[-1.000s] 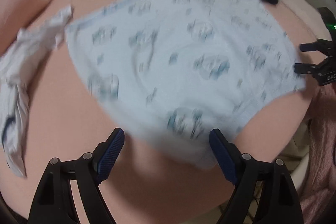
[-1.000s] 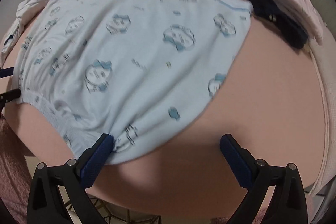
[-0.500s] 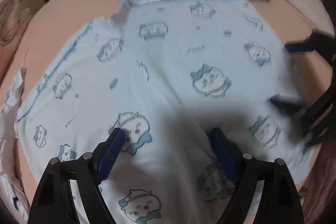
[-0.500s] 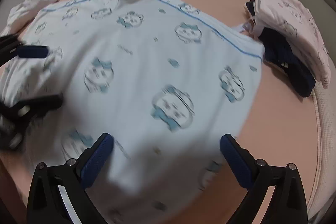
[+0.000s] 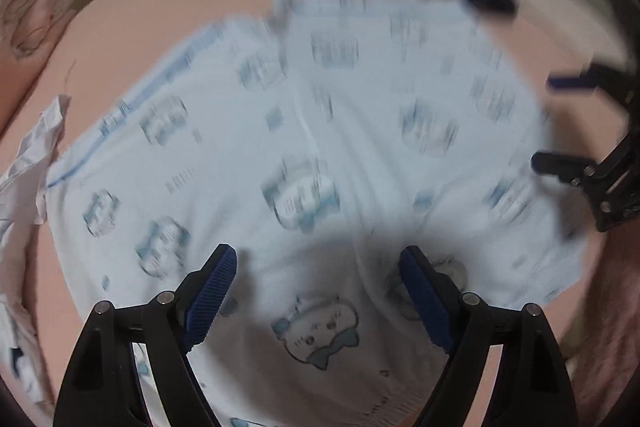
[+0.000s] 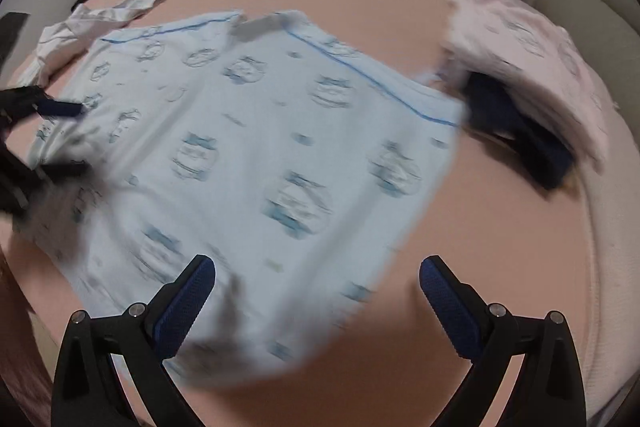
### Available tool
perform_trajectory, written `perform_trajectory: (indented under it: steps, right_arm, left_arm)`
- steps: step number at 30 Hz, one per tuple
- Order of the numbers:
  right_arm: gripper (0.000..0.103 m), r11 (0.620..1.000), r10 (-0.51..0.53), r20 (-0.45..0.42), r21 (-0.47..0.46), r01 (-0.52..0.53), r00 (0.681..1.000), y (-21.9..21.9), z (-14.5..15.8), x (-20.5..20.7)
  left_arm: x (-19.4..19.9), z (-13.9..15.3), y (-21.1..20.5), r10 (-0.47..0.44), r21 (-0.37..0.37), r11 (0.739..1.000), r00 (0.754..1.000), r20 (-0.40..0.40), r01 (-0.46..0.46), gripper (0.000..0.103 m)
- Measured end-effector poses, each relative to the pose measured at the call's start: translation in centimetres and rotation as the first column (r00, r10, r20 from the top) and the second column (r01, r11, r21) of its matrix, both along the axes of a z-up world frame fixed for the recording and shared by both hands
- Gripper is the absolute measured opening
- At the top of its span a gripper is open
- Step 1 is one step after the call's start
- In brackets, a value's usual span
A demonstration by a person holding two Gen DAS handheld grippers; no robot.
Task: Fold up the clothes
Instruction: 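Smooth the pants legs flat with both open tools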
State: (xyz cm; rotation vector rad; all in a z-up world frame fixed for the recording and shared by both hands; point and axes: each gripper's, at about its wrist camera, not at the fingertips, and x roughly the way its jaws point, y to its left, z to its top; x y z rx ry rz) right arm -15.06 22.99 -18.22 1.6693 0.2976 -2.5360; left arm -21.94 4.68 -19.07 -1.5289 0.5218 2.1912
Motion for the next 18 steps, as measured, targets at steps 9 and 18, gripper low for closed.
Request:
perform_trajectory:
  steps: [9,18]
  right_arm:
    - [0.102,0.996,-0.074,0.158,-0.032,0.08,0.985,3.8,-1.6,2.3]
    - [0.102,0.982,-0.086,0.101,-0.16,0.102,0.991,-0.2,-1.7,0.5]
  left_arm:
    - [2.5,1.9,-5.0,0.032,0.086,0.996,0.999,-0.006,-0.032,0.084]
    - [3.1,0.1,-3.1,0.11,0.121,0.987,0.994,0.004,-0.109,0.084]
